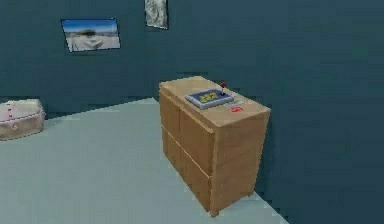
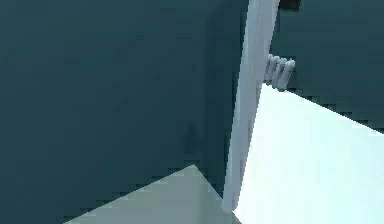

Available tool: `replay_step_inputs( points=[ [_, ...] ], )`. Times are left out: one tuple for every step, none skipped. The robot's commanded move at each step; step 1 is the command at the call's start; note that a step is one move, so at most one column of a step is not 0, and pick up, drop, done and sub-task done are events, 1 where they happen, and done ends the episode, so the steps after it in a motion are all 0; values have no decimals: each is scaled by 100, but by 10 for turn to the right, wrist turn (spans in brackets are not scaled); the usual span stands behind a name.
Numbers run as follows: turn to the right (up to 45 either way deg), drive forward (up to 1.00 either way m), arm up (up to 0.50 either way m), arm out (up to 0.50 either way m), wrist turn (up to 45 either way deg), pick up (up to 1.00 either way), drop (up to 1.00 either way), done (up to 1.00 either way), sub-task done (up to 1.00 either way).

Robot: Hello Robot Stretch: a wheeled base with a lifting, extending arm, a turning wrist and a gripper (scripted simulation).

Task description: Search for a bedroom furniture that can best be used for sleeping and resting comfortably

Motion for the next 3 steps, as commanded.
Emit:
replay_step_inputs(
  points=[
    [0, 5, 0, 0, 0, 0, 0, 0, 0],
    [-270, 0, 0, 0, 0, 0, 0, 0, 0],
    [0, 45, 0, 0, 0, 0, 0, 0, 0]
  ],
)
